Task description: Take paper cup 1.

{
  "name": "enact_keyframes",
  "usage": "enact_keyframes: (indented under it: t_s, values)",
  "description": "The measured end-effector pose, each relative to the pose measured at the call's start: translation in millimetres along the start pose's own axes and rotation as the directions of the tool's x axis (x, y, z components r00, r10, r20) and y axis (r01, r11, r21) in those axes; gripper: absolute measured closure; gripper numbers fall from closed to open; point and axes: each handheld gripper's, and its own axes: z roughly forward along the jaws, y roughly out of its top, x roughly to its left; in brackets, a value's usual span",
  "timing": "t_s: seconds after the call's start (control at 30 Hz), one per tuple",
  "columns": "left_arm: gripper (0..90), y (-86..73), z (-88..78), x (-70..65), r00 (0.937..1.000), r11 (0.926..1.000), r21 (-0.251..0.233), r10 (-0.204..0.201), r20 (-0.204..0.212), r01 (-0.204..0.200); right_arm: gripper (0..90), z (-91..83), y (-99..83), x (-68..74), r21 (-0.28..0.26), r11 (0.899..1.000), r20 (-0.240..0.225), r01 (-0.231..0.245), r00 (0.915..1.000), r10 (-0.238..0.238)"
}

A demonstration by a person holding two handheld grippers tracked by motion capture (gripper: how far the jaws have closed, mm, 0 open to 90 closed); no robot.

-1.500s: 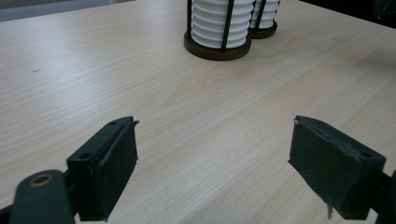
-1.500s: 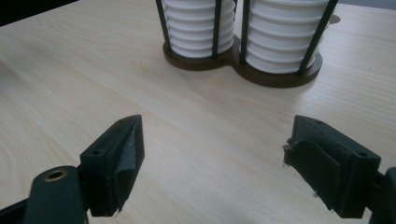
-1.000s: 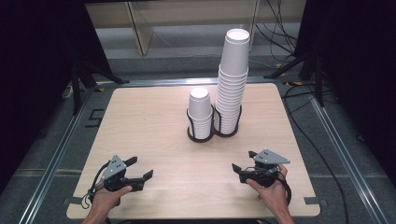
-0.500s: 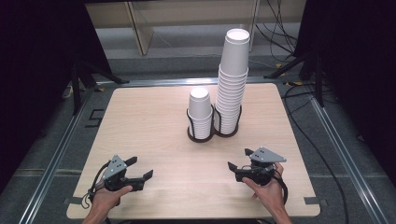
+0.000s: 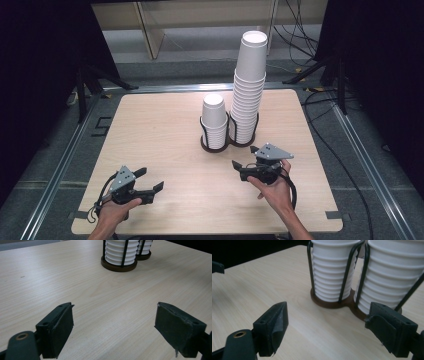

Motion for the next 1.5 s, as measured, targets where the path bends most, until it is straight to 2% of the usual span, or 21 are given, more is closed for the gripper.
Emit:
enact_keyframes:
  t_s: [0.07,0.13,0.23,0.27,0.43,0.47,0.5,0.6,0.63,0.73,0.8,0.87,1.0,1.07,1.1,1.13,1.3,1.33,1.4,1.43,1.5]
  values:
    - [14.8,-0.4,0.5,0.7,1.0,1.0,-0.006,-0.002,0.003,0.002,17.9,2.5,2.5,-0.7,-0.009,1.0,-0.001,0.012,0.9999,-0.012]
    - [14.8,-0.2,0.1,0.6,1.0,1.0,-0.003,-0.001,0.002,0.001,17.9,5.4,6.6,0.6,-0.001,1.0,-0.002,-0.007,1.0,0.007]
    - [14.8,0.2,-0.4,0.6,1.0,1.0,-0.003,0.003,0.002,-0.003,17.8,11.3,12.3,0.7,0.0,1.0,-0.005,0.011,0.9999,-0.011]
    - [14.8,0.2,-0.2,0.5,1.0,1.0,-0.006,0.001,0.003,-0.001,17.8,11.7,14.5,1.7,0.011,1.0,-0.006,-0.001,1.0,0.001]
    - [14.8,0.2,0.0,0.0,1.0,1.0,-0.005,-0.001,0.0,0.001,17.7,18.8,26.5,2.7,0.0,1.0,-0.014,0.006,0.9999,-0.006]
    - [14.8,0.8,-1.0,-0.2,1.0,1.0,0.007,0.005,-0.007,-0.005,17.7,21.8,28.7,2.9,-0.018,1.0,-0.031,0.0,0.9995,0.0]
    - [14.8,0.2,0.3,0.0,1.0,1.0,-0.008,0.0,0.006,0.0,17.7,21.7,32.0,2.9,-0.012,1.0,-0.015,0.007,0.9999,-0.007]
    - [14.8,0.2,0.1,-0.2,1.0,1.0,-0.008,0.0,0.005,0.0,17.0,26.3,40.3,2.5,-0.037,0.999,-0.031,0.003,0.9995,-0.004]
    - [14.8,0.0,0.2,-0.4,1.0,1.0,-0.008,-0.003,0.004,0.003,16.9,26.5,43.1,3.1,-0.04,0.999,-0.011,-0.003,0.9999,0.003]
    - [14.8,0.1,0.3,-0.1,1.0,1.0,-0.008,-0.002,0.004,0.002,16.3,30.3,52.5,2.6,-0.057,0.998,-0.007,0.01,0.9999,-0.01]
    - [14.8,0.0,0.2,-0.4,1.0,1.0,-0.007,-0.001,0.005,0.001,16.3,34.7,57.5,3.5,-0.075,0.997,-0.017,-0.006,0.9998,0.004]
    - [14.8,-0.1,0.0,-0.5,1.0,1.0,-0.001,0.004,0.002,-0.004,15.9,37.1,62.8,4.0,-0.064,0.998,0.01,0.005,0.9999,-0.004]
    - [14.8,0.2,-0.8,-0.5,1.0,1.0,0.007,0.004,-0.002,-0.004,15.8,44.8,69.9,3.9,-0.081,0.997,0.008,-0.013,0.9999,0.014]
    - [14.8,0.1,-0.4,-0.3,1.0,1.0,0.002,0.004,0.0,-0.004,16.2,48.3,73.6,3.6,-0.069,0.998,0.023,0.011,0.9997,-0.01]
    - [14.8,0.2,-0.5,-0.5,1.0,1.0,0.007,0.004,-0.001,-0.003,16.1,53.9,76.4,5.4,-0.073,0.997,0.03,-0.007,0.9995,0.01]
    - [14.8,0.0,-0.3,-0.7,1.0,1.0,0.006,0.002,0.0,-0.002,16.1,56.5,77.4,5.7,-0.078,0.997,0.019,-0.012,0.9997,0.013]
    - [14.8,0.1,-0.7,-0.4,1.0,1.0,0.006,0.001,0.0,-0.001,16.8,66.0,84.8,5.3,-0.091,0.996,0.03,-0.008,0.9995,0.011]
    - [14.8,-0.2,-0.1,-0.5,1.0,1.0,-0.004,-0.003,0.004,0.003,16.5,69.5,86.5,5.8,-0.096,0.995,0.025,-0.021,0.9994,0.024]
    - [14.8,-0.2,-0.9,0.3,1.0,1.0,-0.002,0.003,0.009,-0.003,16.3,72.0,89.8,4.2,-0.092,0.995,0.038,-0.025,0.9989,0.029]
    - [14.8,-0.3,-0.9,0.4,1.0,1.0,-0.003,0.002,0.009,-0.002,16.4,74.5,90.6,3.8,-0.094,0.994,0.022,-0.046,0.9986,0.048]
    - [14.8,-0.3,-0.6,0.4,1.0,1.0,-0.004,-0.001,0.009,0.001,16.5,78.0,91.8,-0.1,-0.11,0.993,0.03,-0.047,0.9983,0.051]
